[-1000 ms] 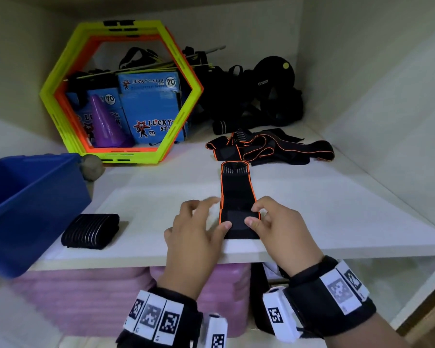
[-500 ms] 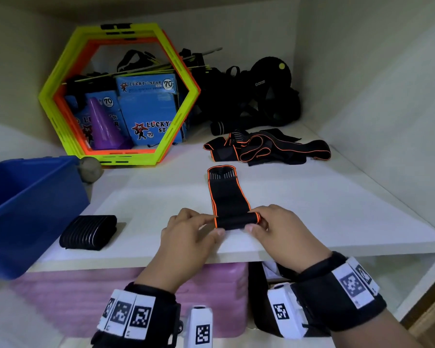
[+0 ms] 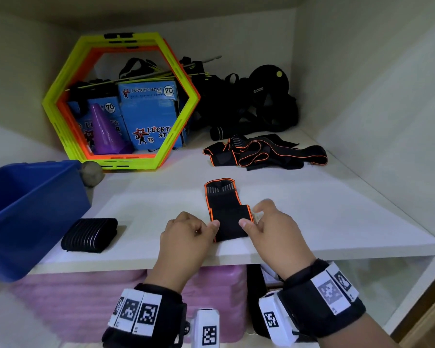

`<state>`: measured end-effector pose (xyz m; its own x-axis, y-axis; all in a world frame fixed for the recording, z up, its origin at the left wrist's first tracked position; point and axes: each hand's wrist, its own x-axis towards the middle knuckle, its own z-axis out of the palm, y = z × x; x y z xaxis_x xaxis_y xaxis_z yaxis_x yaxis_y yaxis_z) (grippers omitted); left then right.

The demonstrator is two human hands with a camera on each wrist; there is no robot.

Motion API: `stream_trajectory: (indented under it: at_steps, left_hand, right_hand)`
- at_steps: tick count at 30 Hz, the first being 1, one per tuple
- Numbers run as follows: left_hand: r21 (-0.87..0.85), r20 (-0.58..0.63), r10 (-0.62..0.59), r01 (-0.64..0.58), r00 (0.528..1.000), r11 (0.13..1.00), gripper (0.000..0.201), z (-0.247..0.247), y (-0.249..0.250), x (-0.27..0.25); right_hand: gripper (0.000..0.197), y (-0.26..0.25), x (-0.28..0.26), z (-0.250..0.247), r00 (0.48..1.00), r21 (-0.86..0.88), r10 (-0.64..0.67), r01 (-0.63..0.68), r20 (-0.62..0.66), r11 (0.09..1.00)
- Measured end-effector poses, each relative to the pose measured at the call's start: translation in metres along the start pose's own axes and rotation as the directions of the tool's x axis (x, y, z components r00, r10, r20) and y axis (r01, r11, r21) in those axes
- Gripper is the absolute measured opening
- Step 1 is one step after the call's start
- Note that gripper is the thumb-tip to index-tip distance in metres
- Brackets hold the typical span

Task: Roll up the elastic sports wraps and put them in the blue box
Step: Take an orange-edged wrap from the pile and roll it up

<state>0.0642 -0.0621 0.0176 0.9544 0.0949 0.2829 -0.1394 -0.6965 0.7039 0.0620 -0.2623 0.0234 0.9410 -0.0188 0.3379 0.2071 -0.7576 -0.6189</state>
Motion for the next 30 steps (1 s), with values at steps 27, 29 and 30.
stream_trajectory:
  at_steps: [27, 29, 30]
  left_hand:
    - [0.055, 0.114, -0.009, 0.003, 0.993, 0.999, 0.052, -0.011, 0.005, 0.001]
    - [0.038, 0.071, -0.023, 0.02, 0.997, 0.999, 0.048, -0.01, 0.007, 0.0]
    - [0.025, 0.046, -0.021, 0.02, 0.999, 1.0, 0.043, -0.009, 0.008, -0.001]
  right_hand:
    - [0.049, -0.001, 0.012, -0.016, 0.974, -0.079, -0.031, 0.05, 0.226, 0.996]
    - [0.051, -0.004, 0.008, -0.013, 0.98, -0.088, -0.019, 0.037, 0.196, 0.995]
    - [0.052, -0.005, 0.007, -0.012, 0.984, -0.091, -0.009, 0.025, 0.175, 0.996]
